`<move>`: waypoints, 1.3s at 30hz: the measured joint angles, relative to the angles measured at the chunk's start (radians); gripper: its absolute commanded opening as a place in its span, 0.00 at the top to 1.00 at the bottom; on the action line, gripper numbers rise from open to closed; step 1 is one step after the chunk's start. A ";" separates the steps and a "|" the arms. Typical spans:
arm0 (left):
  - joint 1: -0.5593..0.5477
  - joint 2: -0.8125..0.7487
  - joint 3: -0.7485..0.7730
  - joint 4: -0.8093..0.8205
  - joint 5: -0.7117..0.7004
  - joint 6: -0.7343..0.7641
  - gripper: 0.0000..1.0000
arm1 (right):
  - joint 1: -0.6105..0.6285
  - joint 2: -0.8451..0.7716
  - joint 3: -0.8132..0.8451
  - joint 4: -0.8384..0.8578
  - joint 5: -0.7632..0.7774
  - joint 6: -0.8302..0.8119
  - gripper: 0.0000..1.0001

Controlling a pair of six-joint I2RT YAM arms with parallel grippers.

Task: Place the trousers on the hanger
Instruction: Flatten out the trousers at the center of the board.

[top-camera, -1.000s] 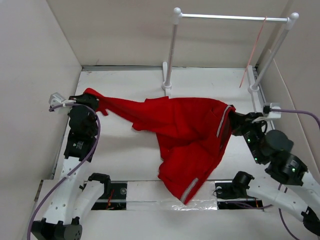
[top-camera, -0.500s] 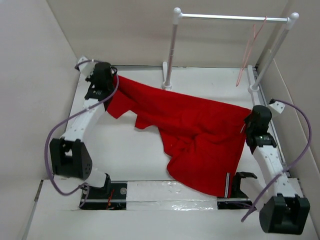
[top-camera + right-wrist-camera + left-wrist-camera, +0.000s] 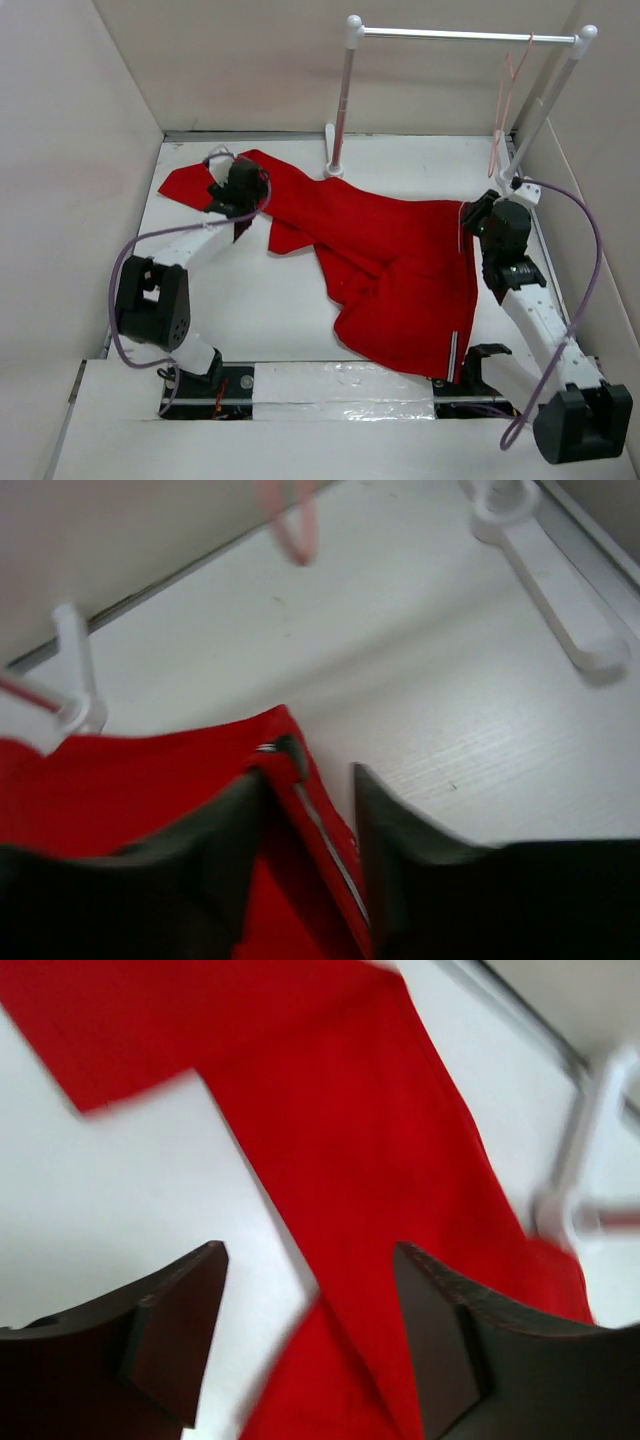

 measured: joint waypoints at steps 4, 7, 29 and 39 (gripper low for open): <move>-0.123 -0.159 -0.261 0.068 0.076 -0.065 0.47 | 0.177 -0.161 -0.016 0.003 -0.030 -0.030 1.00; -0.131 -0.217 -0.387 0.124 0.136 -0.097 0.43 | 0.329 -0.227 -0.018 -0.005 -0.013 -0.051 1.00; -0.095 0.008 -0.422 0.285 0.352 -0.108 1.00 | -0.205 -0.001 -0.223 0.001 -0.055 0.082 0.13; -0.126 -0.476 -0.490 0.257 0.296 -0.113 1.00 | -0.502 0.269 -0.227 0.104 -0.303 0.192 0.17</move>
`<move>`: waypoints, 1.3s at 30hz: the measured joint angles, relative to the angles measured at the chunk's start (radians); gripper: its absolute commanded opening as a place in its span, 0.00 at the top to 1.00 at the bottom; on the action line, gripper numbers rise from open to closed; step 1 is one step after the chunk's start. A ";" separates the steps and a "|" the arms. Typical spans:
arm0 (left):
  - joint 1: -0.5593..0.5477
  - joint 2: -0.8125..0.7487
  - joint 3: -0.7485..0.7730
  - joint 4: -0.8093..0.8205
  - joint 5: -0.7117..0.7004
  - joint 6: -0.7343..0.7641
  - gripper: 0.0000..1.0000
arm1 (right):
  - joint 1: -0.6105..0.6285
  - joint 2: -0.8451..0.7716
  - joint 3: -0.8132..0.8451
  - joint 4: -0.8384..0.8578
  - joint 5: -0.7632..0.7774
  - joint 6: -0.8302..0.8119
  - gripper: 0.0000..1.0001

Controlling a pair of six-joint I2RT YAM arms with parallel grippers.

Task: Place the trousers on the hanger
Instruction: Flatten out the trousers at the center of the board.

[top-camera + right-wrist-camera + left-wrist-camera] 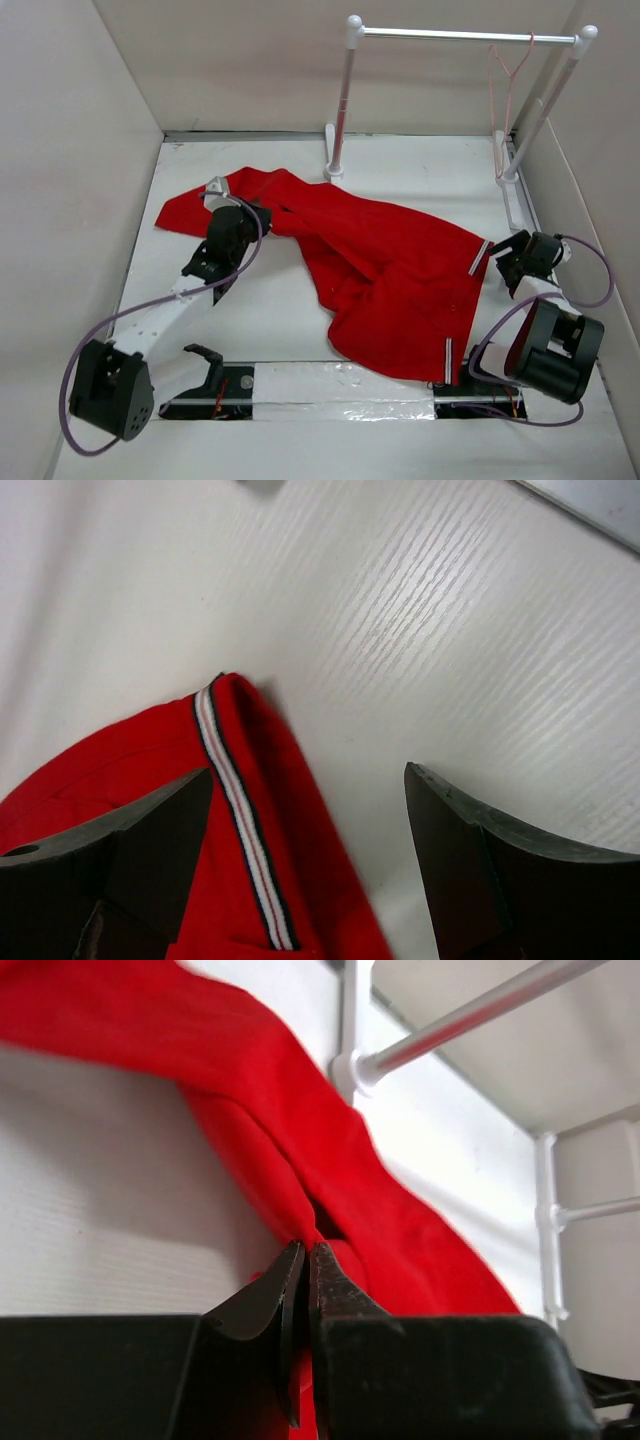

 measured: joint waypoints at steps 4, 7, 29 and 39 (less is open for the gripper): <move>0.000 -0.130 -0.053 -0.015 -0.028 -0.001 1.00 | -0.035 0.081 -0.001 0.061 -0.118 0.030 0.20; 0.000 -0.174 -0.087 -0.041 -0.048 0.000 1.00 | -0.034 0.143 0.026 0.111 -0.194 0.044 0.21; 0.003 -0.106 -0.056 -0.041 0.004 -0.006 1.00 | 0.171 0.223 0.197 0.142 -0.181 0.121 1.00; 0.072 -0.236 0.027 -0.215 0.092 0.000 1.00 | 0.119 0.374 0.558 0.159 -0.035 0.126 1.00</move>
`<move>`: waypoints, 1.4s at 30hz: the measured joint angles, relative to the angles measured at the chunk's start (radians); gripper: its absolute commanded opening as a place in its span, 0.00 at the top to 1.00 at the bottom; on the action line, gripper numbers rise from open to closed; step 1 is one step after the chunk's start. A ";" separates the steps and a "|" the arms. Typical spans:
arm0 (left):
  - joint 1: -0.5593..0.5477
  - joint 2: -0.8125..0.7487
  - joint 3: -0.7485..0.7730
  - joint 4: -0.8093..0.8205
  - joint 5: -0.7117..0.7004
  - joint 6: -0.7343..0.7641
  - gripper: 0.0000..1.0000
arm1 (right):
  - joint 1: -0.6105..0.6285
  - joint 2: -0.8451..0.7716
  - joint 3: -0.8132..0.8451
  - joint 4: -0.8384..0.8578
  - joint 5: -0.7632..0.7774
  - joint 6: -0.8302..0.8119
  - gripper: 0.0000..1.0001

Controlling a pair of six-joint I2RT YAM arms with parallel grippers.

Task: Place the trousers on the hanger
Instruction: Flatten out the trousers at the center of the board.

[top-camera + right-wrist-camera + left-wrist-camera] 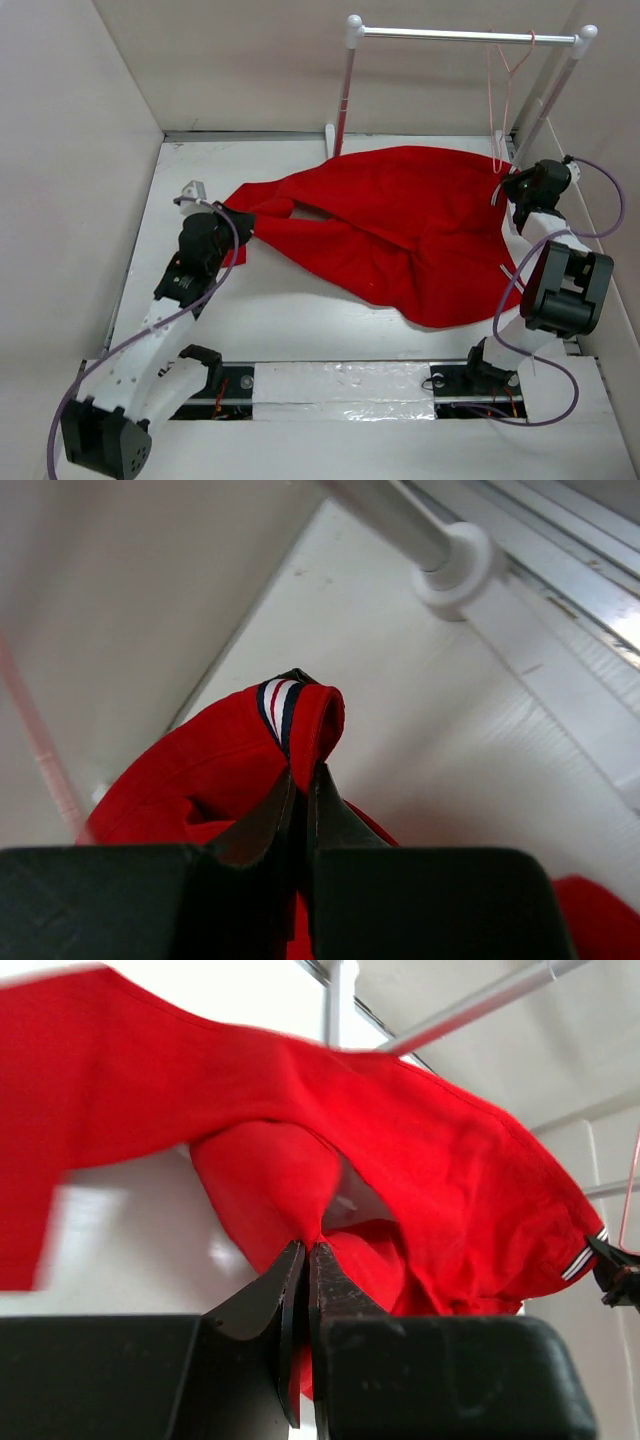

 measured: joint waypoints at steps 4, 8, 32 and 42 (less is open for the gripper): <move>0.040 -0.179 0.017 -0.202 -0.030 0.043 1.00 | -0.029 0.084 0.016 -0.011 0.025 -0.001 1.00; 0.042 -0.315 0.096 -0.434 -0.132 0.105 1.00 | -0.030 0.124 0.045 -0.047 0.045 -0.013 1.00; 0.024 -0.403 0.193 -0.615 -0.175 0.113 0.63 | 0.174 -0.352 -0.276 0.004 0.152 -0.040 0.90; 0.024 -0.227 0.098 -0.397 -0.231 0.059 0.62 | 0.837 -0.339 -0.271 0.011 0.077 -0.230 1.00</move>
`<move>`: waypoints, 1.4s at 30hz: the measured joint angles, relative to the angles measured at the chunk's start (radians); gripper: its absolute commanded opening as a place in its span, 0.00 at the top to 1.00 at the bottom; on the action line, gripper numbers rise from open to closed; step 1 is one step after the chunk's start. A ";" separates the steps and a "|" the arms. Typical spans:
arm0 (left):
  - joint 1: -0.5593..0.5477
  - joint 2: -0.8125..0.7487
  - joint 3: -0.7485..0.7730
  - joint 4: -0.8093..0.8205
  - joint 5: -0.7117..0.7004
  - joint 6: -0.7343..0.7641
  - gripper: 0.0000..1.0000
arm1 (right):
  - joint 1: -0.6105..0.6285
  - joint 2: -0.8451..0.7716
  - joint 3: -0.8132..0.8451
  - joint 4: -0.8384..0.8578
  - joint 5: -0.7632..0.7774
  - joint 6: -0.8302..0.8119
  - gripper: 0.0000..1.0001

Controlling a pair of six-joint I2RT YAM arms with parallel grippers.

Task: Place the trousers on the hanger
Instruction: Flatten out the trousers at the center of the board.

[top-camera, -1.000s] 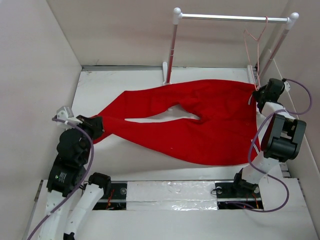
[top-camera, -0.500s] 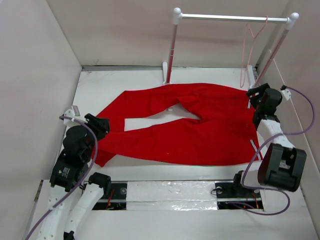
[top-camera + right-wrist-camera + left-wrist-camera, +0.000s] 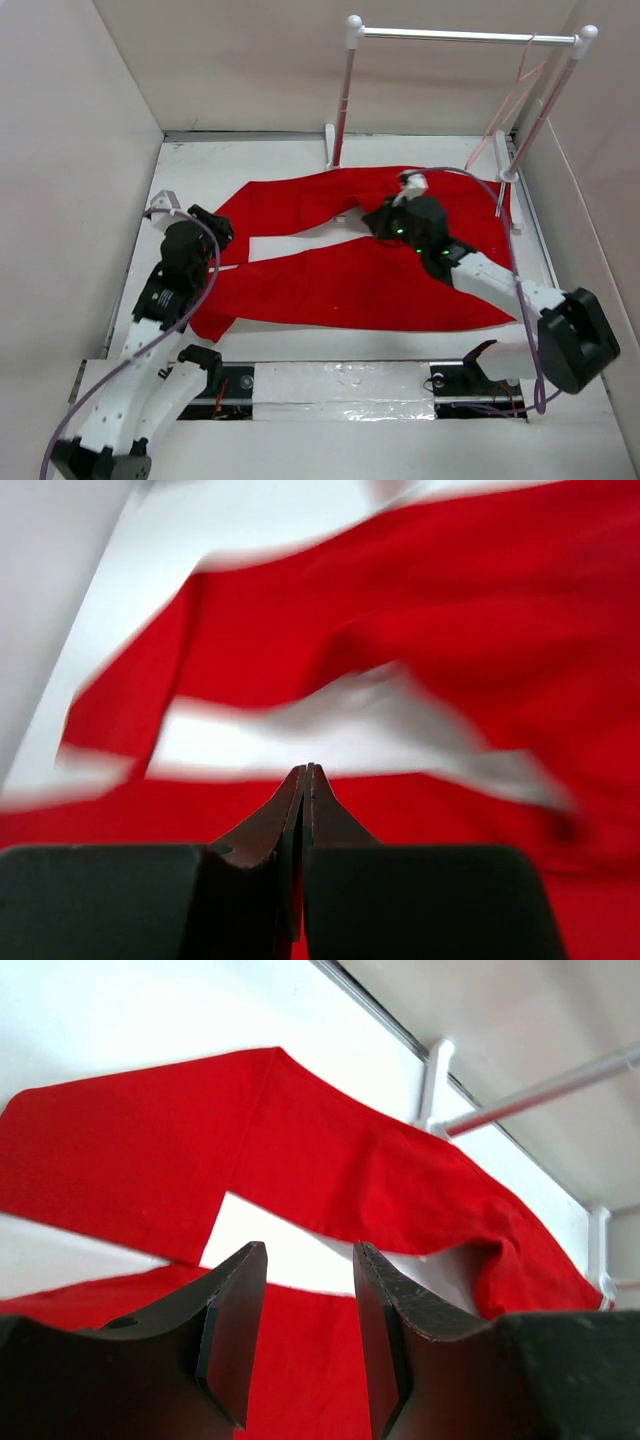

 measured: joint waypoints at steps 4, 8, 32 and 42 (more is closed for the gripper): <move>0.037 0.223 0.010 0.129 -0.032 -0.023 0.62 | 0.230 0.153 0.103 -0.036 -0.036 -0.106 0.94; 0.069 0.499 0.069 0.170 -0.035 -0.018 0.67 | 0.364 0.252 0.138 -0.051 -0.058 -0.172 0.62; -0.024 1.026 0.179 0.048 -0.102 0.054 0.66 | 0.456 0.099 0.008 -0.081 0.020 -0.254 0.46; -0.036 1.041 0.192 0.025 -0.157 0.034 1.00 | 0.416 0.002 -0.032 -0.068 0.021 -0.250 0.47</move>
